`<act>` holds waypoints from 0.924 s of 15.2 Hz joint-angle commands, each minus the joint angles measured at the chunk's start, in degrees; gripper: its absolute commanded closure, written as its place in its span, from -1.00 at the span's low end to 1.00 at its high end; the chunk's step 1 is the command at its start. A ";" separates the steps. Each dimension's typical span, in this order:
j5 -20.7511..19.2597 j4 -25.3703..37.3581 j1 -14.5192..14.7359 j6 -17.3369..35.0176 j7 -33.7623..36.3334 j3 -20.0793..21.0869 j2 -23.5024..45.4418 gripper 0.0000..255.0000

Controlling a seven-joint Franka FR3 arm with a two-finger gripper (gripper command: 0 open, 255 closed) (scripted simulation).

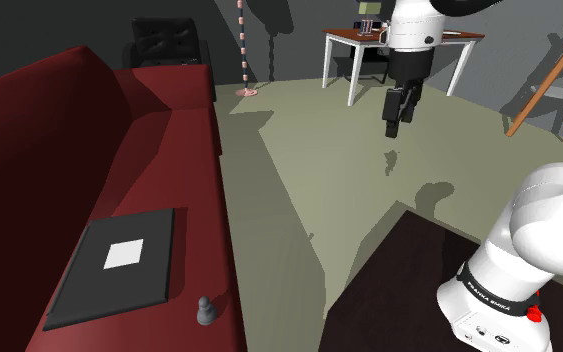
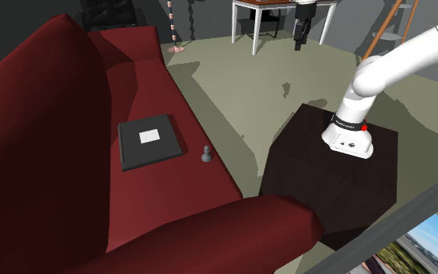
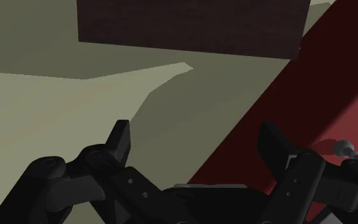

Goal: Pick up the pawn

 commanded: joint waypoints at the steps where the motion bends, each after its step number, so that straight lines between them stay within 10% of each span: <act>1: 0.00 0.00 0.00 0.00 0.00 0.00 0.00 -1.00; 14: 7.50 -2.77 6.38 20.73 5.39 8.35 17.07 -1.00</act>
